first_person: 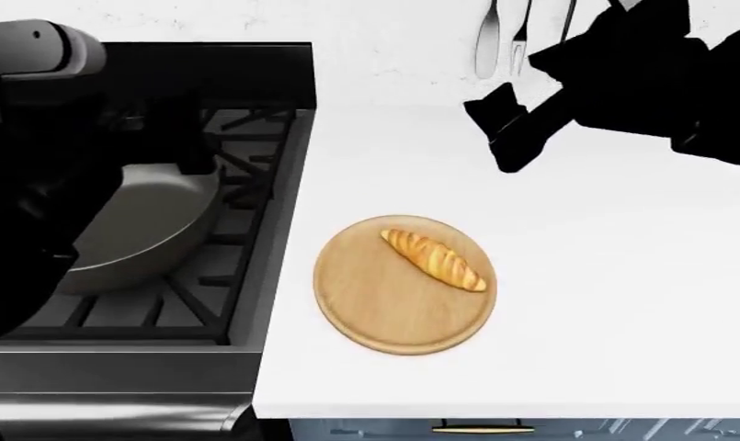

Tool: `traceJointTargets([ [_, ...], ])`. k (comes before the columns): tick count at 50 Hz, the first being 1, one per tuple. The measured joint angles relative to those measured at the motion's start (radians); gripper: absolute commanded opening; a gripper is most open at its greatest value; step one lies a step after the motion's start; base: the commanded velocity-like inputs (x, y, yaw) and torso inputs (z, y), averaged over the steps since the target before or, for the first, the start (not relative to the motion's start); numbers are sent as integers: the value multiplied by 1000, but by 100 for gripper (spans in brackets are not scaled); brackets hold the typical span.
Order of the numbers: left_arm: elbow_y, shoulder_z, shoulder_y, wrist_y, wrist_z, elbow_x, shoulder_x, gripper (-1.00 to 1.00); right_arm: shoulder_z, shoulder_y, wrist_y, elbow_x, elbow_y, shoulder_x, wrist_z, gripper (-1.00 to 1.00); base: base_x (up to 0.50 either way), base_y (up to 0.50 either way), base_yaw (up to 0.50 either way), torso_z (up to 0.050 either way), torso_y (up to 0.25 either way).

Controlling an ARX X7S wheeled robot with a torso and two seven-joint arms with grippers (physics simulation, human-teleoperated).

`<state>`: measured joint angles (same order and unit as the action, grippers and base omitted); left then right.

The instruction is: Pick the croissant and place it on the pan. Then turn on the stove to warm the croissant.

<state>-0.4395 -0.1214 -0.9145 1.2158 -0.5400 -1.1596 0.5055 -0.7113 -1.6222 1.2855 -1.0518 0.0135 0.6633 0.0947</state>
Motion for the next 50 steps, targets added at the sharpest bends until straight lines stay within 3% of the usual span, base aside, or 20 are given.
traceJointTargets([
  [50,-20,31,82,-137,117,80,43,100,-176,50,-83,33,-38,-37,247,100,0,0,0,0,0],
])
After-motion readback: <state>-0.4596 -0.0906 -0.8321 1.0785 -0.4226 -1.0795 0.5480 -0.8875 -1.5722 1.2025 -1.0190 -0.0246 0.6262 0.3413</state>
